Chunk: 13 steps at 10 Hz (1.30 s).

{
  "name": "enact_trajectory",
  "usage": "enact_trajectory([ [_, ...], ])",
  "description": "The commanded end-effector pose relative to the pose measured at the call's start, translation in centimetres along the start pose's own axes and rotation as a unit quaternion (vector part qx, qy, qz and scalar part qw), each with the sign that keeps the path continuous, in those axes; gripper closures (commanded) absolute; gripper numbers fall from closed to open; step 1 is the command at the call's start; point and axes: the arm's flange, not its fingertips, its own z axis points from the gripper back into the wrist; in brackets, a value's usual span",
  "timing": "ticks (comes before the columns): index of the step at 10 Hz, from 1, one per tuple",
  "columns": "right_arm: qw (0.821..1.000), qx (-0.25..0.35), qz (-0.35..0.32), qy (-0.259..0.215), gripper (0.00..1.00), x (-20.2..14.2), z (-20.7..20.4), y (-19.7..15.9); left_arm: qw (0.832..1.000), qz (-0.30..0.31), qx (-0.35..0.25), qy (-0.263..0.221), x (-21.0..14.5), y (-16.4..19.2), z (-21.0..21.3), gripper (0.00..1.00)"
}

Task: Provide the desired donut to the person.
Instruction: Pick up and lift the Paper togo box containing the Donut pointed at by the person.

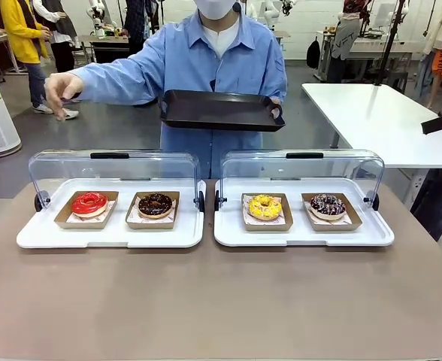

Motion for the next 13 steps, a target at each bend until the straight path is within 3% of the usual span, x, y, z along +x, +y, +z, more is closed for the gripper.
enact_trajectory([
  [1,1.000,0.001,0.000,-0.001,0.00,-0.05,0.01,-0.02,1.000,-0.001,0.000,-0.002,0.04,-0.08,0.04,0.00],
  [12,1.000,0.001,0.000,-0.001,0.00,-0.05,0.01,-0.02,1.000,0.000,0.000,0.000,0.00,0.00,-0.01,0.00],
  [13,1.000,0.001,0.000,-0.001,0.00,-0.05,0.01,-0.02,0.997,0.000,0.001,0.073,-0.89,-0.74,0.01,0.00],
])
